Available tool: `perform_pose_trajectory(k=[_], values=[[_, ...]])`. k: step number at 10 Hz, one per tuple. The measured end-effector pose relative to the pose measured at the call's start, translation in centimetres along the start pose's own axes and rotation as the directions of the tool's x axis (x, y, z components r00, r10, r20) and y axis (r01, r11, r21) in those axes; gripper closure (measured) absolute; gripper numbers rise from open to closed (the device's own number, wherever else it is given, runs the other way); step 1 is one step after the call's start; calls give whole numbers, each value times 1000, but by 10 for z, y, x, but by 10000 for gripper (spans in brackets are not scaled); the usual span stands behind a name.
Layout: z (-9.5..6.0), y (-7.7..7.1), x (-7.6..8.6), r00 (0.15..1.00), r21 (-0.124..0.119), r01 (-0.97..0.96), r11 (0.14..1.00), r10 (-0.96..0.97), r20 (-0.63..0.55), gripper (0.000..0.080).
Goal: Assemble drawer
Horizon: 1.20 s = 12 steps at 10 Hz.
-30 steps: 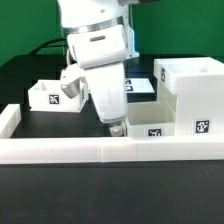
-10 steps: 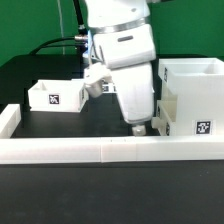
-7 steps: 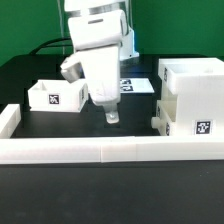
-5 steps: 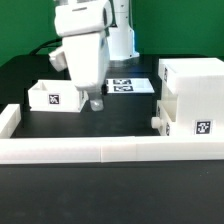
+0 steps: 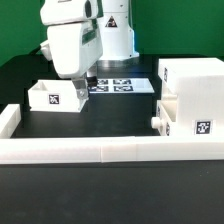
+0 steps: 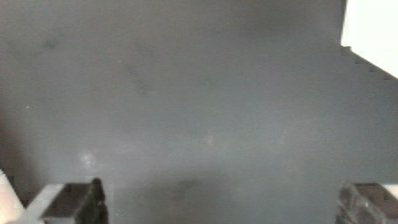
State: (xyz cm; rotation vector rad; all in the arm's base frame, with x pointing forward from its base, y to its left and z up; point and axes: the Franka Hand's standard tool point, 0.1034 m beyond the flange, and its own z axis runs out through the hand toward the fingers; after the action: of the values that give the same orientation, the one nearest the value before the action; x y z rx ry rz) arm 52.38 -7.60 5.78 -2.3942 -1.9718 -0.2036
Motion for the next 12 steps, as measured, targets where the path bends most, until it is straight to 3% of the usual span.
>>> perform_pose_trajectory(k=[3, 4, 8, 12], values=[[0, 0, -2, 986, 0, -164, 986, 164, -1, 150], [-2, 0, -14, 968, -4, -252, 968, 252, 0, 150], [-14, -18, -41, 869, -53, -493, 868, 494, 7, 150], [-13, -20, -41, 727, -58, -686, 725, 687, -10, 150]])
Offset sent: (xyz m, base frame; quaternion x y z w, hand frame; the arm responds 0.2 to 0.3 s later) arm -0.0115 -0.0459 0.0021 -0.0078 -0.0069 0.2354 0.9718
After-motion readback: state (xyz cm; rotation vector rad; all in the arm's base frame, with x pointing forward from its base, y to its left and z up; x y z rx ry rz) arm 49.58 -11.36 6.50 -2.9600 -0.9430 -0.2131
